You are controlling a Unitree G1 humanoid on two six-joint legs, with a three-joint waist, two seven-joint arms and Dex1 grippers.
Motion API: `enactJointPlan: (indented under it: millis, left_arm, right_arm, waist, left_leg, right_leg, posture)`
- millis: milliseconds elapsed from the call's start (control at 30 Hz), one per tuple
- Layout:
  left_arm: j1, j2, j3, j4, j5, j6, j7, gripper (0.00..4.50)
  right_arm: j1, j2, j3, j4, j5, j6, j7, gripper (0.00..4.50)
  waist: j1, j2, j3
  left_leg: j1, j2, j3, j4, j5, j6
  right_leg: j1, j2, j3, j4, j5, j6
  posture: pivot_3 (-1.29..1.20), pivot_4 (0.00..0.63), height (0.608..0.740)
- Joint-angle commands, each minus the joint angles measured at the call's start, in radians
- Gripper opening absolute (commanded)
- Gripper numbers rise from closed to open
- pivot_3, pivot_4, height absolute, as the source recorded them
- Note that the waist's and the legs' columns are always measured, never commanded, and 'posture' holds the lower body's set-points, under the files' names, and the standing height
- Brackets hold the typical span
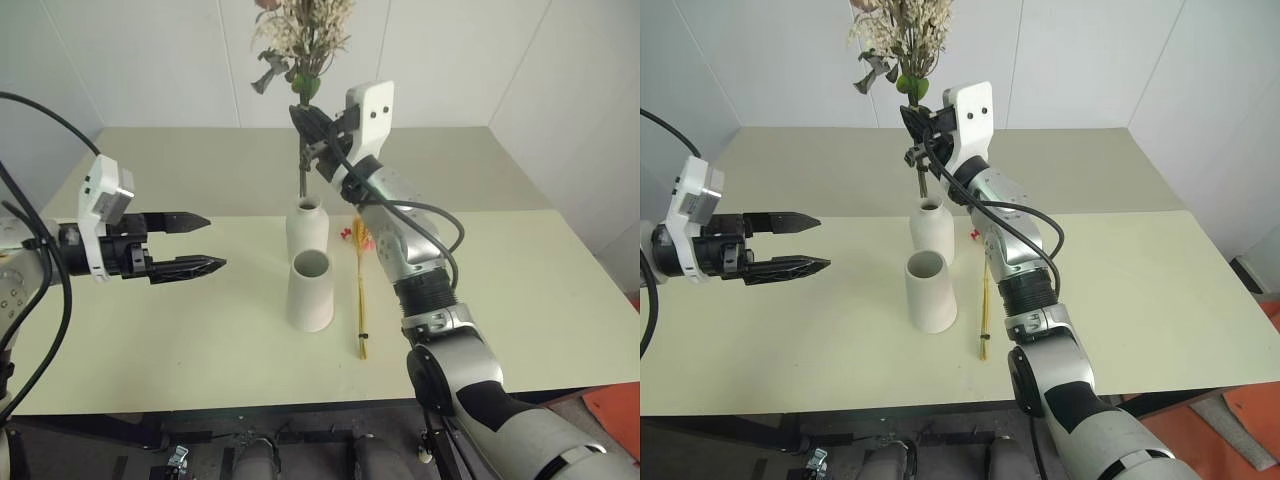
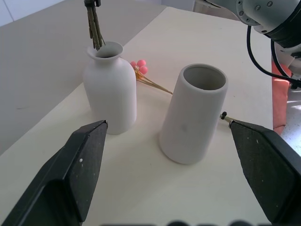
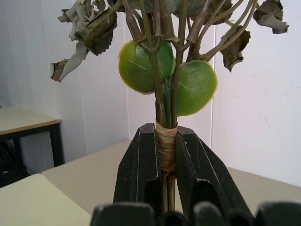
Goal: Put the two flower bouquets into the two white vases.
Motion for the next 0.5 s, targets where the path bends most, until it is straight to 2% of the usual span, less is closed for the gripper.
enactJointPlan:
  millis: [33, 367, 500]
  left_arm:
    - [-0.001, 0.017, 0.037, -0.018, -0.004, -0.02, -0.005, 4.5]
    - [-0.004, 0.02, 0.036, -0.017, -0.003, -0.021, -0.008, 4.5]
    - [-0.002, 0.021, 0.037, -0.018, -0.001, -0.023, -0.009, 4.5]
  right_arm:
    - [0.002, -0.004, 0.005, -0.039, 0.007, 0.007, 0.009, 0.24]
    - [0.044, -0.003, 0.021, -0.07, 0.009, 0.03, 0.016, 0.24]
    - [0.06, -0.002, 0.031, -0.025, -0.012, -0.004, 0.013, 0.24]
  waist:
    - [0.0, 0.0, 0.0]
    - [0.0, 0.0, 0.0]
    - [0.0, 0.0, 0.0]
  left_leg:
    - [0.0, 0.0, 0.0, 0.0, 0.0, 0.0]
    - [0.0, 0.0, 0.0, 0.0, 0.0, 0.0]
    - [0.0, 0.0, 0.0, 0.0, 0.0, 0.0]
  right_leg:
    - [0.0, 0.0, 0.0, 0.0, 0.0, 0.0]
    - [0.0, 0.0, 0.0, 0.0, 0.0, 0.0]
    - [0.0, 0.0, 0.0, 0.0, 0.0, 0.0]
  posture:
    - [0.0, 0.15, 0.74]
    - [0.0, 0.15, 0.74]
    - [0.0, 0.15, 0.74]
